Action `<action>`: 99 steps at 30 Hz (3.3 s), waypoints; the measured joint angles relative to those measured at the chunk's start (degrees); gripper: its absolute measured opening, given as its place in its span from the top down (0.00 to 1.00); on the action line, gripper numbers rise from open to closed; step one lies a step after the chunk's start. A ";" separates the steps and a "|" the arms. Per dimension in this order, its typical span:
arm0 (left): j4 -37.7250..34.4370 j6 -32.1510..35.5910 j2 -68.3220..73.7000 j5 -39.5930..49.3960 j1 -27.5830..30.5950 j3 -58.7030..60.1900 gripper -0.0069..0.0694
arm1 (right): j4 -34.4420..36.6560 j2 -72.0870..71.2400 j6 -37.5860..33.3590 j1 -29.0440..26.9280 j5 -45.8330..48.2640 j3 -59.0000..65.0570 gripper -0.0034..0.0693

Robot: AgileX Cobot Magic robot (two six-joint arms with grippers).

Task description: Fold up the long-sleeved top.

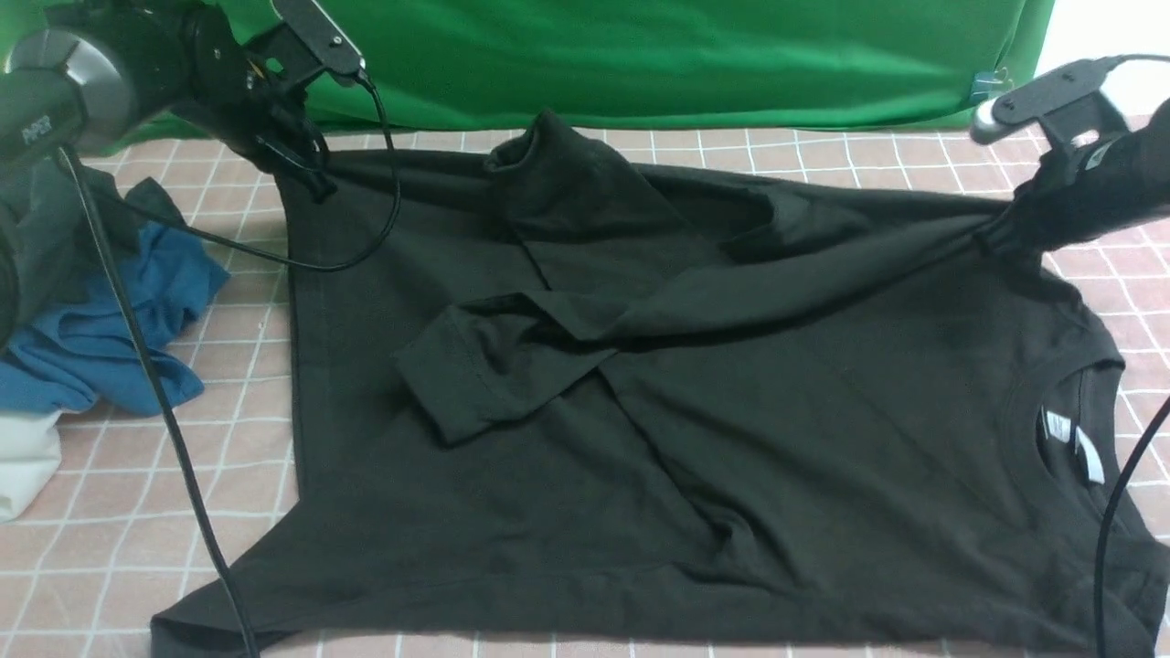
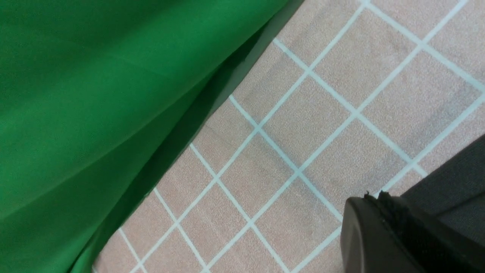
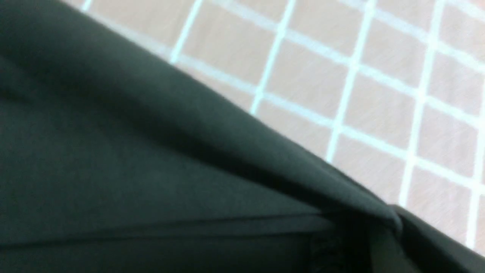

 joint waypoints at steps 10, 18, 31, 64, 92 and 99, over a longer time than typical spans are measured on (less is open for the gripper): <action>1.40 0.00 2.09 -5.67 0.95 -0.04 0.80 | -0.66 1.23 2.69 -0.77 -6.80 0.00 0.41; 1.70 -0.56 3.97 -10.25 1.27 -0.04 0.42 | -0.66 -2.95 9.02 -0.70 4.11 0.00 0.24; -17.52 -7.41 -9.64 21.38 -0.21 0.07 0.85 | -0.66 -16.90 13.10 17.76 24.23 1.27 0.58; -31.75 15.69 -6.67 15.10 -6.62 20.12 0.36 | -0.66 -48.34 11.90 31.29 25.87 30.96 0.64; 6.71 -11.01 -25.78 23.85 -27.37 20.64 0.84 | -0.66 -48.38 14.97 31.29 25.47 30.97 0.65; 7.95 -15.42 -25.78 27.52 -30.63 28.62 0.84 | -0.35 -48.38 16.27 31.29 25.47 30.97 0.64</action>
